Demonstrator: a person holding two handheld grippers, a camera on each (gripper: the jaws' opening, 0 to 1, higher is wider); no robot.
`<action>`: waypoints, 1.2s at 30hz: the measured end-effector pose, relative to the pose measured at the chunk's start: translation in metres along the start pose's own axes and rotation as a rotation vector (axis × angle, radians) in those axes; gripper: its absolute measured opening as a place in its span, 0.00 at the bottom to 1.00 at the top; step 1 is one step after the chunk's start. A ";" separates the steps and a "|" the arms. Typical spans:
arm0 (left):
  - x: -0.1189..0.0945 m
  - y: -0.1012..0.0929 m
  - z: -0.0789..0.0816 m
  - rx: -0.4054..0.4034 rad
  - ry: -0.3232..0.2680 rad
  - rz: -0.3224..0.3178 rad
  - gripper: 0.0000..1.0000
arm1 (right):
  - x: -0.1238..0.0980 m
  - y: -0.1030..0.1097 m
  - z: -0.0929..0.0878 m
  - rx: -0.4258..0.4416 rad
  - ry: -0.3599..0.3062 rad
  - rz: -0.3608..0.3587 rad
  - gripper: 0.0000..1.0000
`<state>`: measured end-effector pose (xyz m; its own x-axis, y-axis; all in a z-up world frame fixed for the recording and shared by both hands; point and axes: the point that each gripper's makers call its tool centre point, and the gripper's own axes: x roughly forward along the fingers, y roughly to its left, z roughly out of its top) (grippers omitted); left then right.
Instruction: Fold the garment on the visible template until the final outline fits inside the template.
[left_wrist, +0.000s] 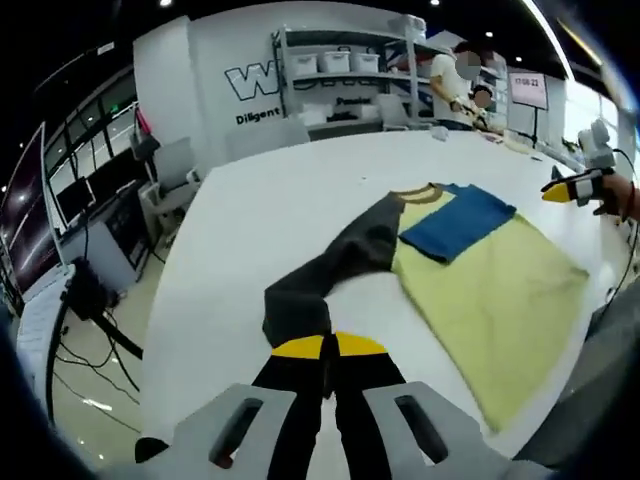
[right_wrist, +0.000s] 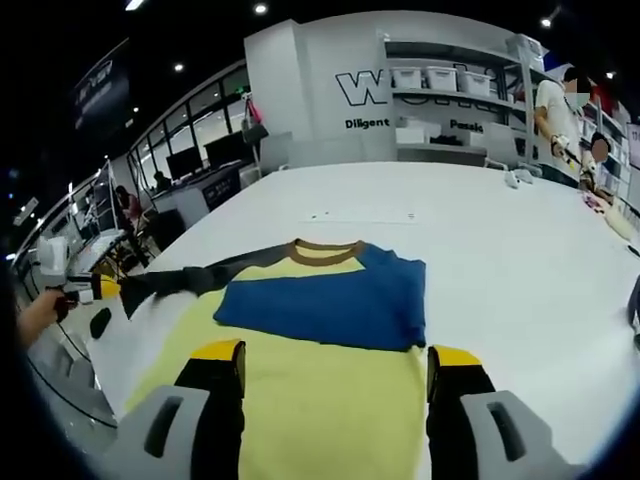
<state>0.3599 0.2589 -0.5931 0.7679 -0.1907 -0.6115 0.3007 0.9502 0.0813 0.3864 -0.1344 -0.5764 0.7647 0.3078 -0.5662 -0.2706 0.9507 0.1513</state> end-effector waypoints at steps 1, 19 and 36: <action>0.002 -0.001 -0.002 -0.014 0.001 -0.007 0.00 | 0.000 0.001 0.000 -0.001 0.000 0.003 0.73; 0.032 -0.038 -0.043 -0.146 0.126 -0.076 0.00 | -0.011 0.014 -0.013 -0.080 0.056 0.059 0.78; 0.029 -0.026 -0.048 -0.327 0.092 -0.009 0.15 | -0.017 0.029 -0.023 -0.105 0.092 0.111 0.86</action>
<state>0.3473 0.2407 -0.6508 0.7075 -0.1908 -0.6805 0.0985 0.9801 -0.1724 0.3520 -0.1127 -0.5804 0.6708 0.4017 -0.6235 -0.4141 0.9002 0.1345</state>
